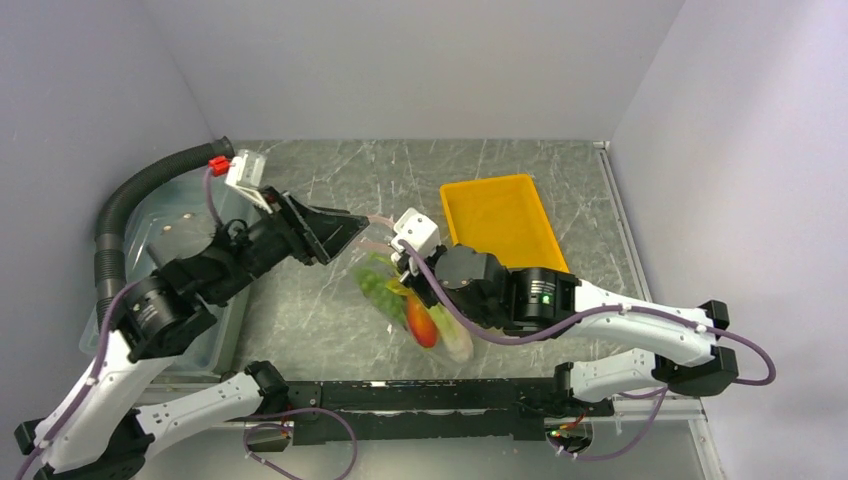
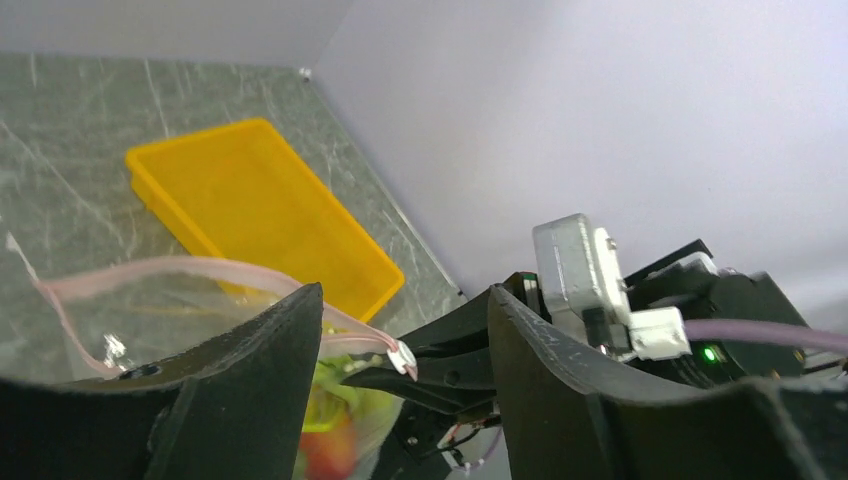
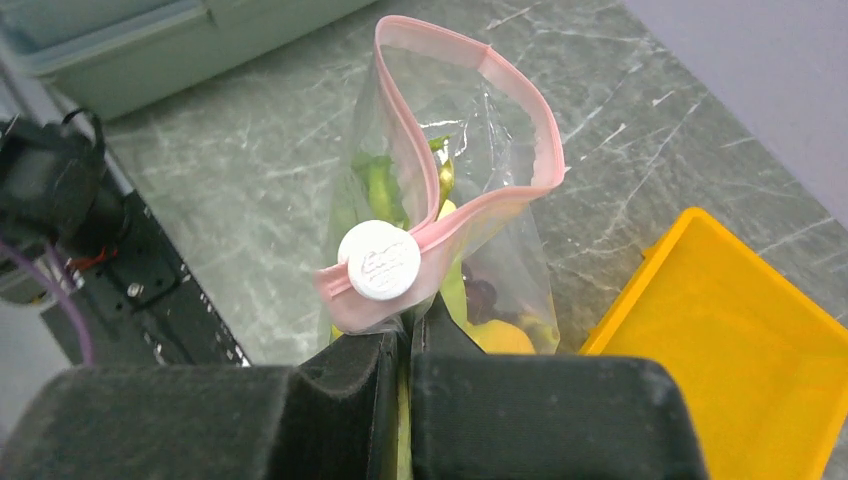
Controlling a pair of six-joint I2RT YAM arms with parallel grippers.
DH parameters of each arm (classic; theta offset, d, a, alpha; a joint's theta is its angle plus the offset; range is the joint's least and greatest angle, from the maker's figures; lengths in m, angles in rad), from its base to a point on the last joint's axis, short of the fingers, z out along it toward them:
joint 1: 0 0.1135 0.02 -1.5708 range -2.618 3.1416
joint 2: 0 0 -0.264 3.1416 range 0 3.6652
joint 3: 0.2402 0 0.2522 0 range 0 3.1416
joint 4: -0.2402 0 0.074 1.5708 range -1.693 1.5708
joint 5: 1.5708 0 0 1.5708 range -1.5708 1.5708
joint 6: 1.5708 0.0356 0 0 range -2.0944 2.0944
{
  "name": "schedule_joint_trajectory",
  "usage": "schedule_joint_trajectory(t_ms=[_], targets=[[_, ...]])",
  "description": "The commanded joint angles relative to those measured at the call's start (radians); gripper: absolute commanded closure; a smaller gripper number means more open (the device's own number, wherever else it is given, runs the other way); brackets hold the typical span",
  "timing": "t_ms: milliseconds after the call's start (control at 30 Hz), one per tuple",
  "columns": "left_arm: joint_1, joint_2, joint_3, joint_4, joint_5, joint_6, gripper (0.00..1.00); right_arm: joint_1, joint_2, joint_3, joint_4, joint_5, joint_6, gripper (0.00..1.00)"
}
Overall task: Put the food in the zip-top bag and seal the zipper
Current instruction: Adjust the zipper food storage bag at the center of the board.
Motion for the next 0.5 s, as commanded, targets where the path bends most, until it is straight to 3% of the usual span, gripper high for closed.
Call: schedule_joint_trajectory(t_ms=[0, 267, 467], targets=[[0.001, -0.018, 0.082, -0.044, 0.013, 0.168, 0.31, -0.002, -0.098, 0.017, 0.024, -0.116, -0.057, 1.00], [0.001, -0.002, 0.094, -0.108, 0.152, 0.378, 0.21, -0.002, -0.131, 0.045, -0.087, -0.293, -0.096, 1.00], [0.000, 0.002, 0.041, -0.079, 0.369, 0.488, 0.19, -0.002, -0.152, 0.045, -0.114, -0.437, -0.112, 1.00]])
